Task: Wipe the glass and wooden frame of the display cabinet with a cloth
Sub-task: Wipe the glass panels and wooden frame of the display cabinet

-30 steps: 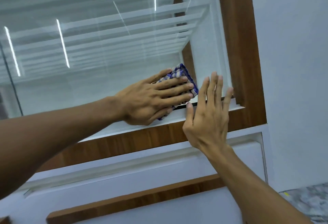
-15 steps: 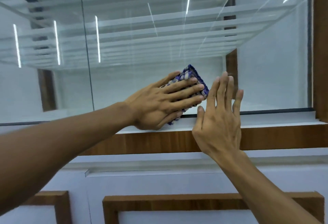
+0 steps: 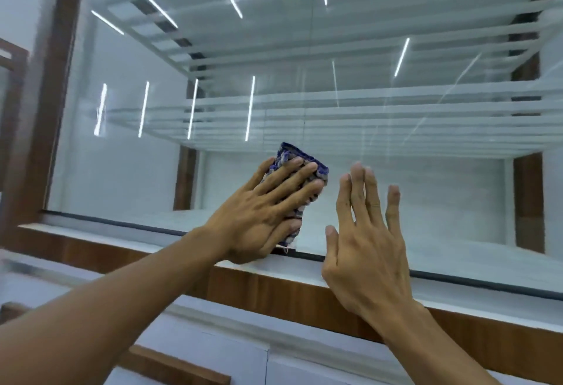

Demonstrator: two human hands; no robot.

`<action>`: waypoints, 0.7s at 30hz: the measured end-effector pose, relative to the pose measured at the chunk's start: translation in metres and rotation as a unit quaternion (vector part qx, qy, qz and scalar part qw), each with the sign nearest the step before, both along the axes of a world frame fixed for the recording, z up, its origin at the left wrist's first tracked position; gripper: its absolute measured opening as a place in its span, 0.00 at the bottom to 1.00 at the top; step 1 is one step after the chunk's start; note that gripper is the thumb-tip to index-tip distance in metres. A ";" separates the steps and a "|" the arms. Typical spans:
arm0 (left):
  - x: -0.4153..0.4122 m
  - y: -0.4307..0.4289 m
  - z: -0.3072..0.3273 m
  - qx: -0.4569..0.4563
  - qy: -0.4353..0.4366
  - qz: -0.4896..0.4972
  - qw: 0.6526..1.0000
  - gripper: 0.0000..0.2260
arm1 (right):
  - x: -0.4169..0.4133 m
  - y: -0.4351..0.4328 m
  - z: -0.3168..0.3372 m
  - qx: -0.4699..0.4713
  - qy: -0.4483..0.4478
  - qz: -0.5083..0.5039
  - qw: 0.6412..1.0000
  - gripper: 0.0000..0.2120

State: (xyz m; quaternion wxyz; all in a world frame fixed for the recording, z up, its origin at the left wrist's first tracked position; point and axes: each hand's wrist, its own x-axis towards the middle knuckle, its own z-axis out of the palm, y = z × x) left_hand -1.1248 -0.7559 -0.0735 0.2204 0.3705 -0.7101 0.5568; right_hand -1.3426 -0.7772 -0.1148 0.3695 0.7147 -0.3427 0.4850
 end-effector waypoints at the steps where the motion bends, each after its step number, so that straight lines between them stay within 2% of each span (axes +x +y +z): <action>1: 0.001 -0.002 0.008 -0.010 0.045 -0.013 0.999 0.28 | 0.008 -0.002 0.011 -0.011 0.004 0.003 1.000 0.35; 3: -0.008 -0.006 0.019 -0.027 0.149 -0.051 0.987 0.29 | 0.021 -0.004 0.037 -0.027 0.004 0.007 1.000 0.33; 5: -0.021 -0.009 0.010 -0.036 0.211 -0.075 0.974 0.29 | 0.027 -0.006 0.058 -0.042 0.007 0.005 0.999 0.32; 9: -0.026 -0.018 0.000 -0.059 0.212 -0.103 0.970 0.29 | 0.034 -0.013 0.094 -0.080 0.060 0.002 0.995 0.38; 13: -0.028 -0.030 0.080 -0.069 0.252 -0.114 0.959 0.31 | 0.047 -0.018 0.174 -0.082 0.048 0.008 0.995 0.36; 21: -0.024 -0.036 0.241 -0.059 0.259 -0.117 0.957 0.32 | 0.055 -0.018 0.332 -0.108 0.029 0.031 0.993 0.34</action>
